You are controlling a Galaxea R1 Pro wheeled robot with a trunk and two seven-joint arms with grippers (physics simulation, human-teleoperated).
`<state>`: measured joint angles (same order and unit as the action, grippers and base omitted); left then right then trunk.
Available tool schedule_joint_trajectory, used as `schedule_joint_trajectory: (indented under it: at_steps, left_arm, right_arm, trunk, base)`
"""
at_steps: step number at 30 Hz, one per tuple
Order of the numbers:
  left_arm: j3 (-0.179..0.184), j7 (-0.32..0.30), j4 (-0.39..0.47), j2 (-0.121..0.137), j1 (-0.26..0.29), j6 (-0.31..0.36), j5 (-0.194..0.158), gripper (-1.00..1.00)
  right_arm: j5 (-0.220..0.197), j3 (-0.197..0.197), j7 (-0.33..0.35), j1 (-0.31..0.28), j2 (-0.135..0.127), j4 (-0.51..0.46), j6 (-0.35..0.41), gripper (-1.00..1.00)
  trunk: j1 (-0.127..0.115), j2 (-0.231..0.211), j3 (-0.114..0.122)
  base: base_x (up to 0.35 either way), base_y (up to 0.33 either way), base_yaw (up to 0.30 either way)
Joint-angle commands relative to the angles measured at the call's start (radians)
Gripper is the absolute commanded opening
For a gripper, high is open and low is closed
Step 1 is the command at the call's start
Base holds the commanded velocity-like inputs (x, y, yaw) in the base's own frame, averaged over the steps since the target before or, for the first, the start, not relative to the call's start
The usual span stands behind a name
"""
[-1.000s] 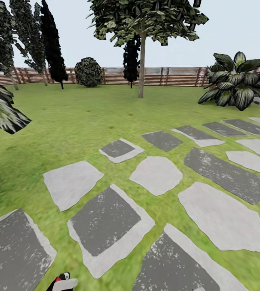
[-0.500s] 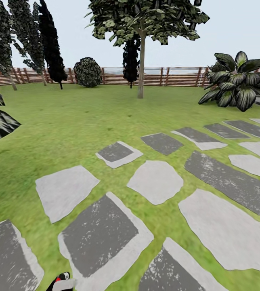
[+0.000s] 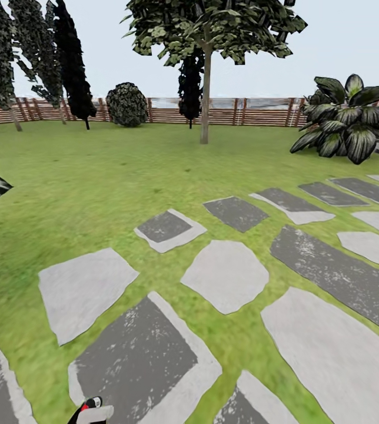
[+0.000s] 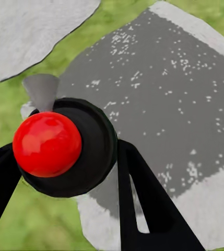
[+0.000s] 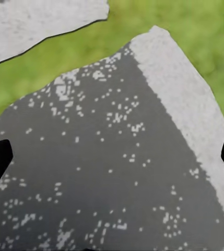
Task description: In the garden, pick up the pesticide atomizer on the floor and spray pesticide onto both trees until each tree trunk is fully covered.
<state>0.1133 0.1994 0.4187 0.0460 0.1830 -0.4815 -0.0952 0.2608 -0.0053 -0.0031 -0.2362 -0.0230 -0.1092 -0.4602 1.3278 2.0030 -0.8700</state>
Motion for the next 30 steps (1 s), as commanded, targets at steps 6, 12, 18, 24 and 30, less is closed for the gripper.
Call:
schedule_joint_trajectory:
  at_steps: [6,12,18,24,30]
  left_arm:
    - [0.000,0.000,0.000,0.000,0.001,0.000,0.000,-1.00]
    - [0.000,0.000,0.000,0.000,0.000,0.000,0.000,-1.00]
    - [0.000,0.000,0.000,0.000,0.000,0.000,0.000,-1.00]
    - [0.000,0.000,0.001,0.000,0.000,0.000,0.000,-1.00]
    - [0.000,0.000,0.001,0.001,0.000,0.000,0.000,-1.00]
  right_arm:
    - [0.000,0.000,0.000,0.000,0.000,0.000,0.000,1.00]
    - [0.000,0.000,0.000,0.000,0.000,0.000,0.000,1.00]
    - [0.000,0.000,0.000,0.000,0.000,0.000,0.000,1.00]
    - [0.000,0.000,0.000,0.000,0.000,0.000,0.000,1.00]
    - [0.000,0.000,0.000,0.000,0.000,0.000,0.000,1.00]
  trunk:
    - [0.000,0.000,0.000]
    - [0.000,0.000,0.000]
    - [0.000,0.000,0.000]
    - [0.000,0.000,0.000]
    - [0.000,0.000,0.000]
  base:
    - [0.312,-0.084,0.000]
    - [0.312,-0.084,0.000]
    - [0.312,-0.084,0.000]
    - [0.312,-0.084,0.000]
    - [0.312,-0.084,0.000]
